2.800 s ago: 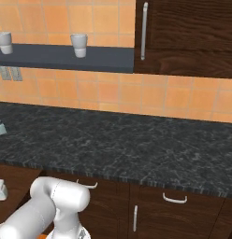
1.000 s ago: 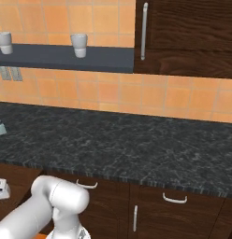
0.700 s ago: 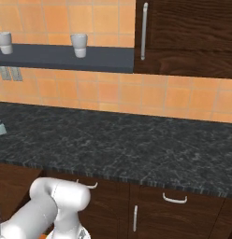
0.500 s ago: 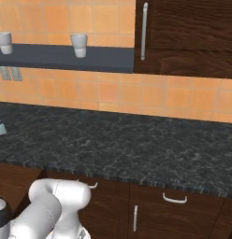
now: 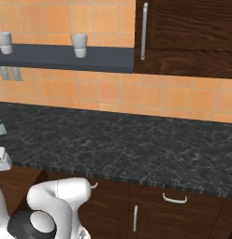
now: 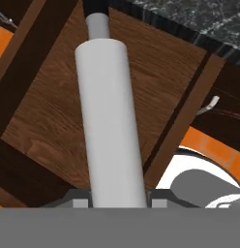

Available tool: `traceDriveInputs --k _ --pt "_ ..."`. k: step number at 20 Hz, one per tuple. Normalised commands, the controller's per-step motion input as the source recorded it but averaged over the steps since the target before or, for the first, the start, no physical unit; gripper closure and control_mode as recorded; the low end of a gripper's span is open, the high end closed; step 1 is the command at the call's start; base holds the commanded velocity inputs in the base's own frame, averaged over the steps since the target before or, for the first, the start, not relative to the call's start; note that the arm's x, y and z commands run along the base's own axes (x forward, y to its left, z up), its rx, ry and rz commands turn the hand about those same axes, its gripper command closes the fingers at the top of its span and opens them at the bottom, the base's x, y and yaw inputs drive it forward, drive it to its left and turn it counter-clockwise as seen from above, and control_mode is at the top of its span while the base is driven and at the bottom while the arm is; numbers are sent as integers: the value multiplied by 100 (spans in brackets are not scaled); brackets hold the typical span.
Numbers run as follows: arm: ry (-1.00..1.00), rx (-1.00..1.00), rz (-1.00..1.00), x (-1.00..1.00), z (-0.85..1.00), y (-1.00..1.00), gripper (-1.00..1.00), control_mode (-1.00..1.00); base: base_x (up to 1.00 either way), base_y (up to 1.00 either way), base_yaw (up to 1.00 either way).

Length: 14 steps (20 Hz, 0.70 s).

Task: Pick the rolling pin from the drawer and place it on the counter.

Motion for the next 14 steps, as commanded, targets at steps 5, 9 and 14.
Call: traceDriveInputs --k 5,9,14 --pt "-1 2 -13 60 61 -99 100 -100 0 0 0" --pt "1 3 -20 99 36 -100 100 -100 0 0 0" --pt "6 2 -19 100 28 -100 100 -100 0 0 0"
